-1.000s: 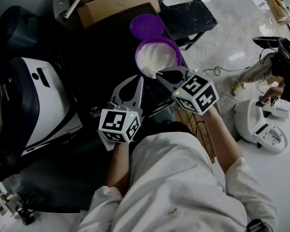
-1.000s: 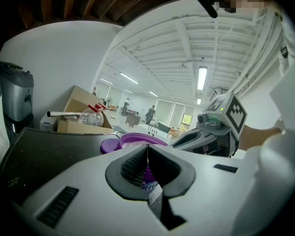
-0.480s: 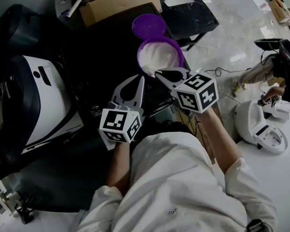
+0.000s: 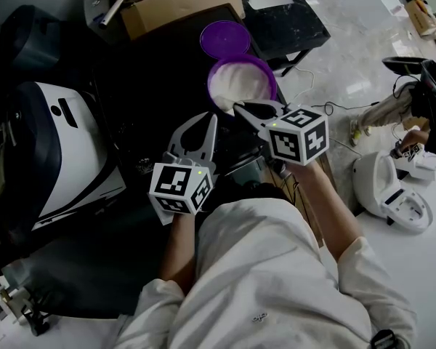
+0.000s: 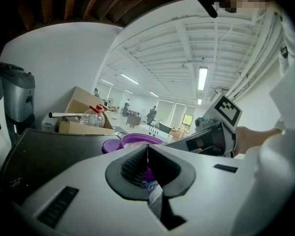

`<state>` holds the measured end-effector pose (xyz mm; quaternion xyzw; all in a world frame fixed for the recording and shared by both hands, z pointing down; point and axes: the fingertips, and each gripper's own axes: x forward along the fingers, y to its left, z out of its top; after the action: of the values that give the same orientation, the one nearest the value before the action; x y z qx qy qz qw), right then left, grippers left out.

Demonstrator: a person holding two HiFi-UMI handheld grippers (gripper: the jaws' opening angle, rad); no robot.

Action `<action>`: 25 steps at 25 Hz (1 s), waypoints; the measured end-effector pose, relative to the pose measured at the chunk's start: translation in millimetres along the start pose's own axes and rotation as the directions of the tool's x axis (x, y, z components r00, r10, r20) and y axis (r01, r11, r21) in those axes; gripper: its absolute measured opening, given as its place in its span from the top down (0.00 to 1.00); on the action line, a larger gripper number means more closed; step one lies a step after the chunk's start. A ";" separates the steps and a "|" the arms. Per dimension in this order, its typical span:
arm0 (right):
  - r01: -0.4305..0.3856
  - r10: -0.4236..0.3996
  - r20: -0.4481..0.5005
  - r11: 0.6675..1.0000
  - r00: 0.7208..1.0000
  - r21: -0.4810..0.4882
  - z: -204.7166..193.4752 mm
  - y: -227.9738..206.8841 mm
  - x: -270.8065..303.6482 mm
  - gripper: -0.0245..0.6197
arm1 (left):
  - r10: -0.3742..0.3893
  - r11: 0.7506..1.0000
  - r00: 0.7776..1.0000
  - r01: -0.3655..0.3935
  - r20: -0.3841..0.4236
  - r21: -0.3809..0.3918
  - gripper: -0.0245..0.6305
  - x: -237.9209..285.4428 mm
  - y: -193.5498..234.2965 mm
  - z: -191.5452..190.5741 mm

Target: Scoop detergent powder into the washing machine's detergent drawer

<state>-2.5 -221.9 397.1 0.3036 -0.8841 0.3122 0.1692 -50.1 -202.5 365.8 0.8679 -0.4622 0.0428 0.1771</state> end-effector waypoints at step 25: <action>-0.038 0.012 0.112 0.973 0.994 0.230 12.0 -25.9 -21.1 0.95 | -0.003 1.000 1.000 0.004 -0.009 0.021 0.93 4.2 -7.1 0.6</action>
<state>28.8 -236.7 389.5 0.3268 -0.8535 0.3980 0.0800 -42.0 -202.3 364.3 0.8703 -0.4594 0.0514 0.1701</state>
